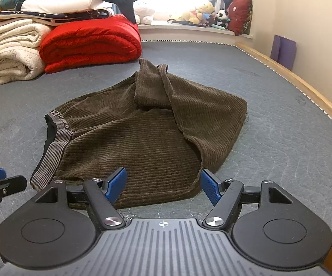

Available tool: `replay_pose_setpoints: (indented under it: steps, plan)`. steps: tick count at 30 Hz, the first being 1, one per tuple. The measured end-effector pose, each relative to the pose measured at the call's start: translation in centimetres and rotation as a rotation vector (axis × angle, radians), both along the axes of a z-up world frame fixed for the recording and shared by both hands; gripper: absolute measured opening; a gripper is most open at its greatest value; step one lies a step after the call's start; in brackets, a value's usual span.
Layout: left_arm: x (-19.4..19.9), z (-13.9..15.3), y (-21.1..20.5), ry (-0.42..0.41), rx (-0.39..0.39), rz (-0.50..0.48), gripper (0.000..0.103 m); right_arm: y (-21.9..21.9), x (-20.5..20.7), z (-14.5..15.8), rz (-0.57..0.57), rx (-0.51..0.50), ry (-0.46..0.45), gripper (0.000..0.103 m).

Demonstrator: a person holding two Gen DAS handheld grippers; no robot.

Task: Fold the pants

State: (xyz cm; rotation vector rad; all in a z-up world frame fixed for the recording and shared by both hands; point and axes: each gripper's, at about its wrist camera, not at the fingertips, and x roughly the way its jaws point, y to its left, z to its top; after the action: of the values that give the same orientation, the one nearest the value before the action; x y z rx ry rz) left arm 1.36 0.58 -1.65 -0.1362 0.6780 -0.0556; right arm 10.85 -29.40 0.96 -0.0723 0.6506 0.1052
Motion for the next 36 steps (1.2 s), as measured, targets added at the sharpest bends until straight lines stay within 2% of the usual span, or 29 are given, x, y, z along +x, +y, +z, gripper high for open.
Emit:
replay_pose_setpoints:
  steps: [1, 4, 11, 15, 16, 18, 19, 21, 23, 25, 27, 29, 30, 31, 36]
  plan:
    - [0.1, 0.2, 0.3, 0.008, -0.007, 0.004, 0.012, 0.0, -0.1, 0.0, 0.003, -0.006, -0.009, 0.061]
    - [0.8, 0.8, 1.9, 0.038, -0.064, 0.005, 0.011, 0.0, -0.2, 0.1, 0.009, -0.003, -0.020, 0.041]
    - [6.0, 1.7, 7.7, 0.118, -0.132, -0.012, 0.012, -0.6, 0.1, 0.4, -0.007, 0.018, -0.020, 0.040]
    - [8.5, -0.3, 11.2, 0.120, -0.191, 0.011, 0.012, -1.7, 1.6, 1.5, 0.011, 0.047, 0.017, 0.040]
    - [9.1, -1.2, 11.9, 0.142, -0.202, 0.038, 0.012, -1.9, 2.2, 2.0, 0.028, 0.038, 0.013, 0.041]
    - [10.0, -2.5, 13.1, 0.201, -0.288, 0.102, 0.013, -2.1, 3.7, 2.8, 0.065, -0.026, -0.003, 0.043]
    - [10.5, -3.0, 13.3, 0.219, -0.340, 0.103, 0.013, -2.2, 4.7, 3.0, 0.078, -0.066, -0.012, 0.044]
    - [11.3, -3.7, 13.0, 0.242, -0.363, 0.084, 0.018, -2.8, 7.0, 2.5, 0.097, -0.114, -0.012, 0.050]
    - [12.0, -4.2, 12.6, 0.254, -0.348, 0.076, 0.038, -3.7, 9.8, 1.0, 0.086, -0.137, 0.036, 0.053]
    - [12.8, -4.6, 12.7, 0.265, -0.360, 0.082, 0.048, -4.6, 11.9, -1.0, 0.059, -0.131, 0.089, 0.053]
    - [13.6, -5.3, 12.8, 0.276, -0.382, 0.100, 0.058, -5.0, 13.8, -2.8, 0.037, -0.132, 0.189, 0.053]
    - [14.6, -6.3, 12.9, 0.299, -0.408, 0.115, 0.072, -5.0, 14.8, -3.1, 0.045, -0.112, 0.199, 0.058]
    - [15.1, -6.9, 12.7, 0.314, -0.419, 0.118, 0.075, -4.9, 15.2, -3.3, 0.053, -0.112, 0.195, 0.069]
    - [15.5, -7.4, 12.6, 0.326, -0.427, 0.119, 0.077, -4.7, 15.6, -3.6, 0.062, -0.127, 0.200, 0.073]
    - [17.3, -9.7, 11.3, 0.373, -0.421, 0.094, 0.078, -3.8, 17.4, -6.2, 0.093, -0.213, 0.285, 0.072]
